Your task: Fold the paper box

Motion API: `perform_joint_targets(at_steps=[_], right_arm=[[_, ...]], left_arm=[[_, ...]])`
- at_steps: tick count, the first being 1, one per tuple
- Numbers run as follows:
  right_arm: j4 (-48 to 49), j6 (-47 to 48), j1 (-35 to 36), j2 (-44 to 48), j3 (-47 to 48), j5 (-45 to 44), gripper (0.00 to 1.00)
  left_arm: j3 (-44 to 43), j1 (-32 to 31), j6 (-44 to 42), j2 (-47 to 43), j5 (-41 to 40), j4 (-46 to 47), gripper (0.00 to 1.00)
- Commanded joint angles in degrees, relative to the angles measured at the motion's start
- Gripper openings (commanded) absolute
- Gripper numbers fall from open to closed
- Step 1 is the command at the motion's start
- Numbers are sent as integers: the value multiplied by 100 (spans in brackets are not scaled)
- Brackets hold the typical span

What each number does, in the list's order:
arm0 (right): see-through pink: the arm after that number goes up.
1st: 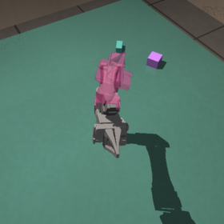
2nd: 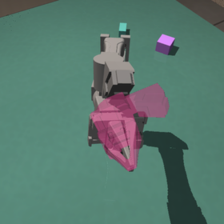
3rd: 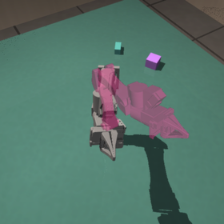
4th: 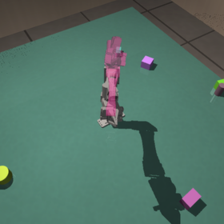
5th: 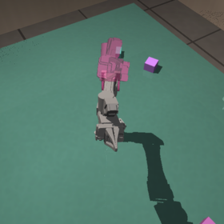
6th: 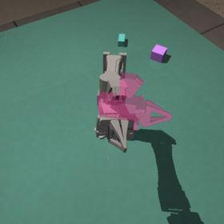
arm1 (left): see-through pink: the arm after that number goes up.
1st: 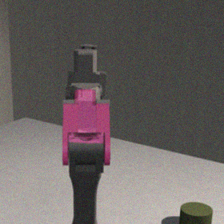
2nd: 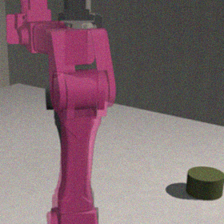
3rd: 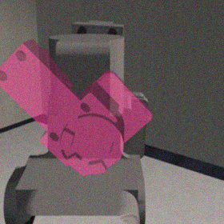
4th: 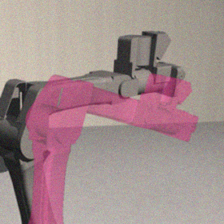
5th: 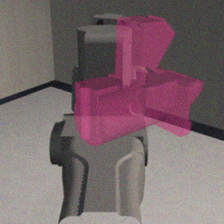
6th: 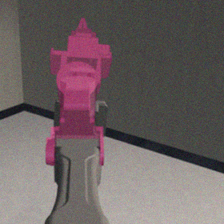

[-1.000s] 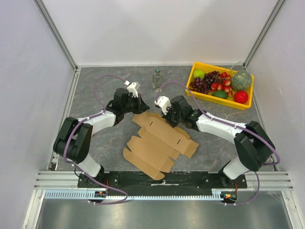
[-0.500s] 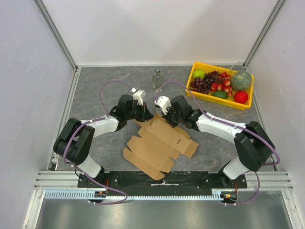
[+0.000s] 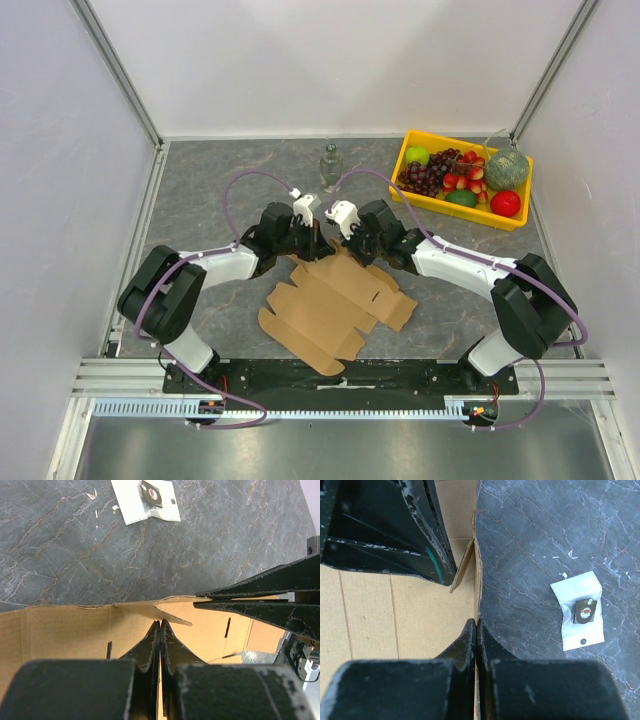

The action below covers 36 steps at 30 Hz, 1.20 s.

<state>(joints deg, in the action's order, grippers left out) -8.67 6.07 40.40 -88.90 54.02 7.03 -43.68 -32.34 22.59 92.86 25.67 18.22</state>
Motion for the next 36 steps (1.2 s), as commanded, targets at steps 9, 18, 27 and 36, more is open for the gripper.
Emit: perform_joint_targets(at_steps=[9, 18, 27, 36], right_arm=[[5, 114, 47, 189, 30, -369, 0], [-74, 491, 512, 356, 399, -1027, 0], [243, 1097, 1057, 830, 127, -2302, 0], [568, 2706, 1681, 1156, -330, -2654, 0]], left_arm=[[570, 745, 157, -1496, -773, 50, 2], [994, 1502, 421, -3054, -2775, -634, 54], [712, 2143, 1010, -2880, -3780, -1206, 65], [405, 2416, 792, -1808, -2623, -654, 55]])
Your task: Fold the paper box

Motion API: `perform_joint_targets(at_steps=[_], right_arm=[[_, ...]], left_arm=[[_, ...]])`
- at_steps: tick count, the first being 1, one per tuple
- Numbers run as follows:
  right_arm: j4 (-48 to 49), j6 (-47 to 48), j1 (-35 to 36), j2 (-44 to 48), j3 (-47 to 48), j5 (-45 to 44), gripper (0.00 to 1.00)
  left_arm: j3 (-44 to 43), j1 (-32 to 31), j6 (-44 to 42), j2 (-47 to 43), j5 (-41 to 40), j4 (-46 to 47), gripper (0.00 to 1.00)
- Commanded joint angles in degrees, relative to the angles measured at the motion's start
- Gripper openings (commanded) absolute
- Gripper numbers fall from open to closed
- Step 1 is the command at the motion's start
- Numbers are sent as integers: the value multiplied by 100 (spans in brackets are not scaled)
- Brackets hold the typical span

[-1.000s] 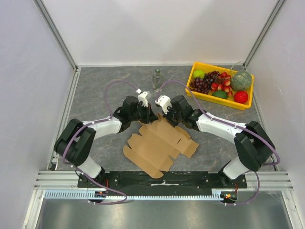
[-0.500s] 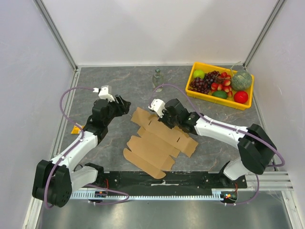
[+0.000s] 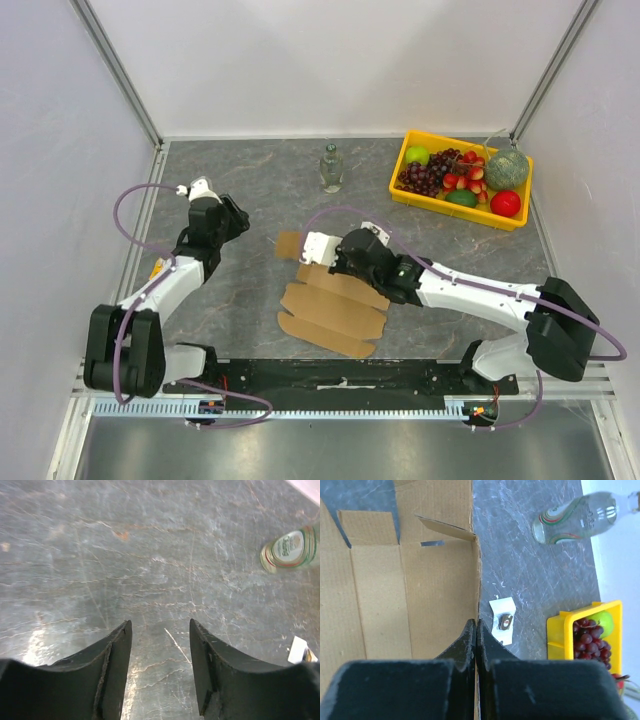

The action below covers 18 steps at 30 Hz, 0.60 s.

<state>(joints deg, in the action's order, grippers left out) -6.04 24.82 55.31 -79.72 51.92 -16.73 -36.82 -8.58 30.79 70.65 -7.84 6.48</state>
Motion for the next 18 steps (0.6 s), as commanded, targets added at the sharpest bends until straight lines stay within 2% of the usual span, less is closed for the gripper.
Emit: perform_joint_targets(at_steps=[1, 4, 7, 11, 18], right_arm=[[306, 884, 226, 238, -121, -330, 0], [253, 1051, 340, 220, -112, -462, 0], [384, 1200, 472, 264, -235, -533, 0], [752, 1227, 577, 370, -419, -621, 0], [1333, 1201, 586, 501, -709, -840, 0]], left_arm=[[-291, 41, -98, 536, 1027, 643, 53], [-265, 40, -239, 826, 1783, 1064, 50], [-177, 32, -327, 1125, 2671, 1451, 42], [191, 32, -214, 1354, 3418, 2206, 35], [983, -117, -55, 1478, 4483, 3631, 34]])
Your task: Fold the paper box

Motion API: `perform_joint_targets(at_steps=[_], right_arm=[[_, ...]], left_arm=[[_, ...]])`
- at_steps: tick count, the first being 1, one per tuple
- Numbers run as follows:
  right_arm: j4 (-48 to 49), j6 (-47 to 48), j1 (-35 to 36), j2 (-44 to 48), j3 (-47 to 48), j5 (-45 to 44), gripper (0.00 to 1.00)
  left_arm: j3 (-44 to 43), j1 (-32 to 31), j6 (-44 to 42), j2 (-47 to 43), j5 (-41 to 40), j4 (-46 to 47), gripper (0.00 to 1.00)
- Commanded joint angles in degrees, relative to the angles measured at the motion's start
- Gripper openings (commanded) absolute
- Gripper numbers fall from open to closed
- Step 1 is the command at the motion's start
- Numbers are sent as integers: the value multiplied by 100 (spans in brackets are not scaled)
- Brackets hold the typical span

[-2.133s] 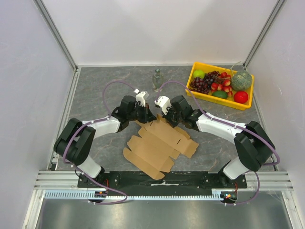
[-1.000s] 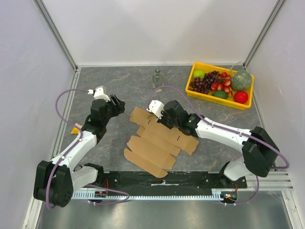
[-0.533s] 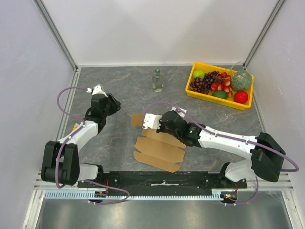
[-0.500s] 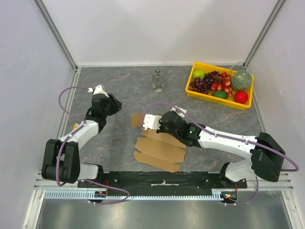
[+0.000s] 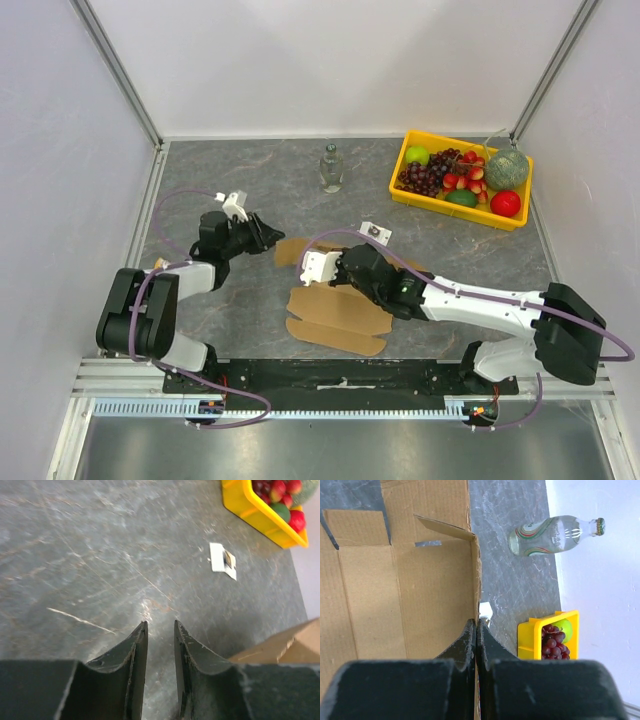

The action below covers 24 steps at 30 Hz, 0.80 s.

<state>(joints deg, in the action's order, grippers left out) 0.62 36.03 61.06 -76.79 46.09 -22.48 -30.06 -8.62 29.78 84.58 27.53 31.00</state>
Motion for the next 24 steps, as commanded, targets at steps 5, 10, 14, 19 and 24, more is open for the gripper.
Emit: perform_joint_targets(at_steps=[5, 10, 14, 19, 24], right_arm=[[913, 1, 20, 226, -267, -257, 0], [966, -70, 20, 165, -337, -257, 0], [1089, -96, 20, 130, -416, -248, 0], [1177, -105, 20, 24, -434, -283, 0], [1317, -88, 90, -46, -486, -389, 0]], left_arm=[[756, -298, 168, 182, 1333, 2109, 34], [1116, -377, 248, 121, 1422, 2883, 34], [1362, -403, 239, 120, 1501, 3332, 34], [1661, -421, 247, 208, 1501, 3921, 35], [1802, -430, 423, 480, 1562, 4712, 35]])
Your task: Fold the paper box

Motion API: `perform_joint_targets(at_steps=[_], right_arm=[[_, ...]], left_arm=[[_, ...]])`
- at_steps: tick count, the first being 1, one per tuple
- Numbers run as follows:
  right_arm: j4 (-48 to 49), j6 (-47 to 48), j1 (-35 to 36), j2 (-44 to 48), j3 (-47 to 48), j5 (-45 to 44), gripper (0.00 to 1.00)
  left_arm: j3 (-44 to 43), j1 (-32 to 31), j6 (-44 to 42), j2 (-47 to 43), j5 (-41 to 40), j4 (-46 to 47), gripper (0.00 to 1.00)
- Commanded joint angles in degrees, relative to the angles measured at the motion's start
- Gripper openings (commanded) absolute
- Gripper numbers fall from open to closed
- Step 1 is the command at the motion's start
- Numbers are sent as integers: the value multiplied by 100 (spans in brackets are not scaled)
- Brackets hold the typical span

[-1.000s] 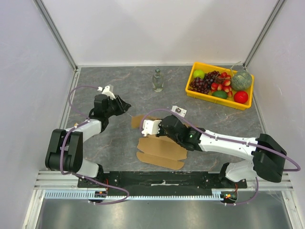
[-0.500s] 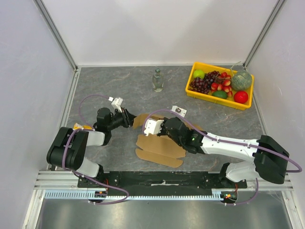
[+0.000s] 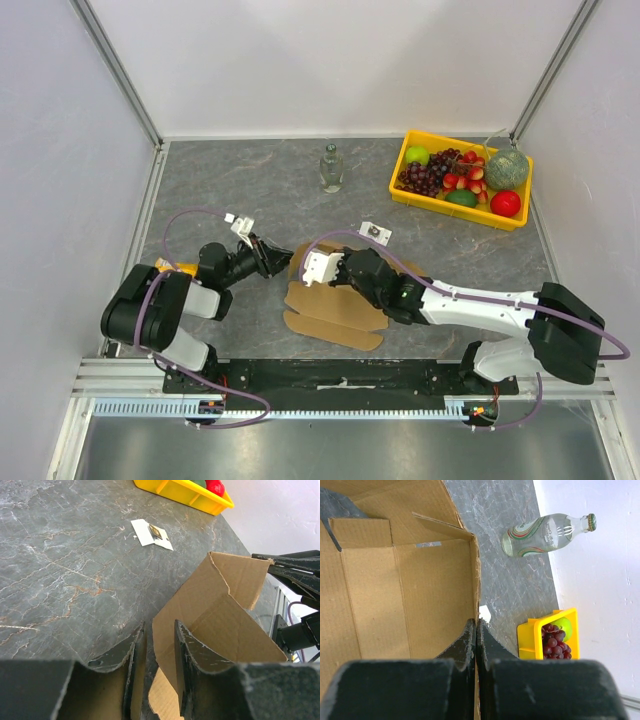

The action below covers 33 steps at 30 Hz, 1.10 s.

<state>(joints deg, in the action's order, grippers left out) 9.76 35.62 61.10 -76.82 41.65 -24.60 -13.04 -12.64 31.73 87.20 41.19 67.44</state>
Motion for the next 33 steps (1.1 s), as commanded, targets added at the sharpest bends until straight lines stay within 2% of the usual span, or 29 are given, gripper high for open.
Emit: perform_joint_targets(at_steps=[1, 6, 13, 22, 33], right_arm=[[413, -46, 104, -70, -43, -212, 0], [422, -55, 148, -193, -34, -308, 0], [474, -90, 165, -316, -60, -379, 0], [439, -178, 157, -334, -139, -265, 0], [360, -266, 165, -439, -113, -133, 0]], left_arm=[[108, -19, 255, 280, 223, 1200, 35], [170, -98, 501, 754, 451, 2009, 35], [284, -282, 501, 992, 460, 2466, 39], [328, -318, 448, 764, 328, 2511, 50], [56, -484, 291, 702, 504, 2511, 55]])
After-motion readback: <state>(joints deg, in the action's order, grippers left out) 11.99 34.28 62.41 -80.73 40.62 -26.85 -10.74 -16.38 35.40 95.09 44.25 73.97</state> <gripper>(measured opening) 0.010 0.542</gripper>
